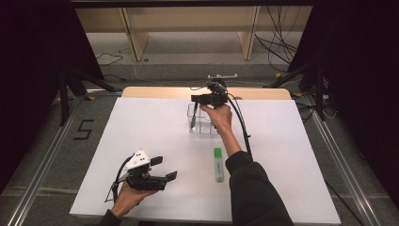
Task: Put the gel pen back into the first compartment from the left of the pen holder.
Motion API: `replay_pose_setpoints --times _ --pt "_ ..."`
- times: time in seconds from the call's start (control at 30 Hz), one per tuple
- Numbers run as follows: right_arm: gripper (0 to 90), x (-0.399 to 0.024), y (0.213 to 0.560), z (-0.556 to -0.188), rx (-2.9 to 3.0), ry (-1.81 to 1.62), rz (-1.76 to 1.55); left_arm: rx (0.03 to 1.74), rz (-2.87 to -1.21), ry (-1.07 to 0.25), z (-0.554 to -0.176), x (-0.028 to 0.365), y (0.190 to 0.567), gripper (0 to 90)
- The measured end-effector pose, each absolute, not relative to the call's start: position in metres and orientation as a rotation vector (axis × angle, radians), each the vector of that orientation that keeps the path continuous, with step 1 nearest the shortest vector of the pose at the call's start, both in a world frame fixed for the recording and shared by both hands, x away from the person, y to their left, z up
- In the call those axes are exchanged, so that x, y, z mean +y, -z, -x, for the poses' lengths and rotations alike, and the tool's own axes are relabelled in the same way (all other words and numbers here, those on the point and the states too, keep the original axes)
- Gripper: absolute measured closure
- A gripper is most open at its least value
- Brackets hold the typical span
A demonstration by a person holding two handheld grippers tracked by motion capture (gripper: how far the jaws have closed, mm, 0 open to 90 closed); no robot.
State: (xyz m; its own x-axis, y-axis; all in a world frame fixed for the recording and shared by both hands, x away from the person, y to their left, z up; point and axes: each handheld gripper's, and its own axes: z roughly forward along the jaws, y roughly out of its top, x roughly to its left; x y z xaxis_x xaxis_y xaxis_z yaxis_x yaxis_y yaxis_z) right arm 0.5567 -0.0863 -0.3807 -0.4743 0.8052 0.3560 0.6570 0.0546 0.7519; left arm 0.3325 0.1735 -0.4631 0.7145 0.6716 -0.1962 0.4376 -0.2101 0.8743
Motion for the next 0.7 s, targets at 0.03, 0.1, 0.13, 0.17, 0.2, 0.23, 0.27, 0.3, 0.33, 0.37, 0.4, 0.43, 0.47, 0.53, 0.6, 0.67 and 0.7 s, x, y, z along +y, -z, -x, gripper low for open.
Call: replay_pose_setpoints --times 0.03,0.1,0.13,0.17,0.2,0.23,0.27,0.3,0.33,0.37,0.4,0.43,0.47,0.53,0.6,0.67,0.7 --pt "38.5 -0.089 0.379 -0.556 2.159 -1.395 -1.517 0.867 -1.848 -0.272 -0.333 0.173 0.463 16.0" --pt "35.4 -0.094 0.374 -0.553 2.159 -1.379 -1.502 0.868 -1.844 -0.273 -0.333 0.173 0.463 16.0" --pt "33.8 -0.096 0.372 -0.551 2.158 -1.375 -1.497 0.866 -1.842 -0.274 -0.333 0.174 0.463 16.0" --pt "33.4 -0.098 0.369 -0.549 2.159 -1.378 -1.492 0.865 -1.842 -0.275 -0.333 0.174 0.463 16.0" --pt "32.6 -0.1 0.367 -0.546 2.162 -1.381 -1.482 0.866 -1.843 -0.277 -0.333 0.174 0.463 16.0" --pt "31.8 -0.102 0.365 -0.543 2.164 -1.374 -1.47 0.87 -1.84 -0.274 -0.333 0.174 0.463 16.0" --pt "31.2 -0.104 0.363 -0.54 2.17 -1.366 -1.459 0.872 -1.837 -0.275 -0.333 0.174 0.463 16.0" --pt "30.7 -0.105 0.363 -0.537 2.176 -1.356 -1.445 0.873 -1.835 -0.273 -0.333 0.174 0.463 16.0" --pt "29.8 -0.107 0.362 -0.533 2.178 -1.341 -1.443 0.873 -1.836 -0.273 -0.333 0.174 0.463 15.9" --pt "29.3 -0.109 0.361 -0.529 2.183 -1.325 -1.433 0.874 -1.838 -0.274 -0.333 0.174 0.463 16.0" --pt "29.2 -0.111 0.361 -0.525 2.185 -1.318 -1.418 0.875 -1.84 -0.275 -0.333 0.174 0.463 16.0" --pt "29.0 -0.113 0.36 -0.521 2.182 -1.316 -1.411 0.876 -1.84 -0.274 -0.333 0.174 0.463 16.0" --pt "29.0 -0.116 0.36 -0.516 2.177 -1.321 -1.406 0.876 -1.839 -0.274 -0.333 0.174 0.463 15.9" --pt "29.1 -0.122 0.36 -0.508 2.169 -1.344 -1.404 0.876 -1.836 -0.274 -0.333 0.174 0.463 16.0" --pt "29.1 -0.128 0.361 -0.499 2.17 -1.362 -1.395 0.876 -1.841 -0.275 -0.333 0.174 0.464 16.0" --pt "29.1 -0.133 0.363 -0.489 2.191 -1.355 -1.365 0.877 -1.843 -0.276 -0.333 0.174 0.463 15.9" --pt "29.0 -0.136 0.364 -0.484 2.204 -1.345 -1.351 0.878 -1.841 -0.275 -0.333 0.174 0.463 16.0"
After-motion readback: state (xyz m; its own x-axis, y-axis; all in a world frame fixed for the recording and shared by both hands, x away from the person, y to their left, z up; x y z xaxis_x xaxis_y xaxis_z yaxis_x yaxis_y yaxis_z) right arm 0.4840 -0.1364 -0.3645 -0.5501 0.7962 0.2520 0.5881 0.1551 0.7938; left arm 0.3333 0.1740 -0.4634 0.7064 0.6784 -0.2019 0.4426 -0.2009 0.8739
